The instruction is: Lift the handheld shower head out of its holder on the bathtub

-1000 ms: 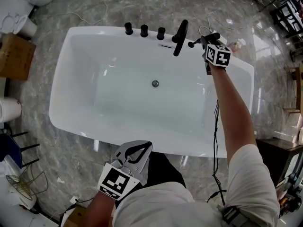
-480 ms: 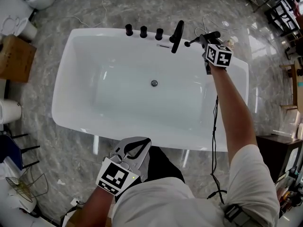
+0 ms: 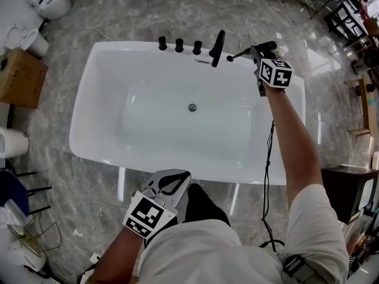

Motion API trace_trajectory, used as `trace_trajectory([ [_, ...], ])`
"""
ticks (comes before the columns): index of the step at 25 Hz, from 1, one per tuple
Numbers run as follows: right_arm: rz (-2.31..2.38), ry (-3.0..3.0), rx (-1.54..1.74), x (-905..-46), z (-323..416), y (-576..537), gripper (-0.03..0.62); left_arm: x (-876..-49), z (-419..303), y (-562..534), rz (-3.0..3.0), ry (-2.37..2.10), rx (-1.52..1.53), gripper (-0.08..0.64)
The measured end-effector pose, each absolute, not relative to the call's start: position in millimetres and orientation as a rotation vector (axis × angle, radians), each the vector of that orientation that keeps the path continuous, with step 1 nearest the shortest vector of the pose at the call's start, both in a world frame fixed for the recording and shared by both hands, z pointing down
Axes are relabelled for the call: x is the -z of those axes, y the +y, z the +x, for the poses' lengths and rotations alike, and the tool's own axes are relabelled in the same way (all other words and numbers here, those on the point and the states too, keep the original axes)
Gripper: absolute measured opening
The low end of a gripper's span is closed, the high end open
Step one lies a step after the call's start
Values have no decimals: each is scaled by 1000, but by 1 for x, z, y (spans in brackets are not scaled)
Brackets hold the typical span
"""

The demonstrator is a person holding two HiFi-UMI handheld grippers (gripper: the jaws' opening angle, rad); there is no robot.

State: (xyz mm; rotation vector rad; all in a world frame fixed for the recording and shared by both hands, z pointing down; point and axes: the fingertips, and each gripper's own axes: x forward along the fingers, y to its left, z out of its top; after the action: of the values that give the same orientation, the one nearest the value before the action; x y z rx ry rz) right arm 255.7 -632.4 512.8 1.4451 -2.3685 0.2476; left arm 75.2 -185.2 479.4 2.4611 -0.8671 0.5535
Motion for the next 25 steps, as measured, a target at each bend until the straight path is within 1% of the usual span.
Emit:
trace_trajectory([
  [14,1454,-2415,-120,-433,263,-556,146,-464,72,-131,2498,-835,-554,8],
  [25,1466,-2453,-22,-369,261,-494,146,-448,52,-97,2523,-858,-559,8],
])
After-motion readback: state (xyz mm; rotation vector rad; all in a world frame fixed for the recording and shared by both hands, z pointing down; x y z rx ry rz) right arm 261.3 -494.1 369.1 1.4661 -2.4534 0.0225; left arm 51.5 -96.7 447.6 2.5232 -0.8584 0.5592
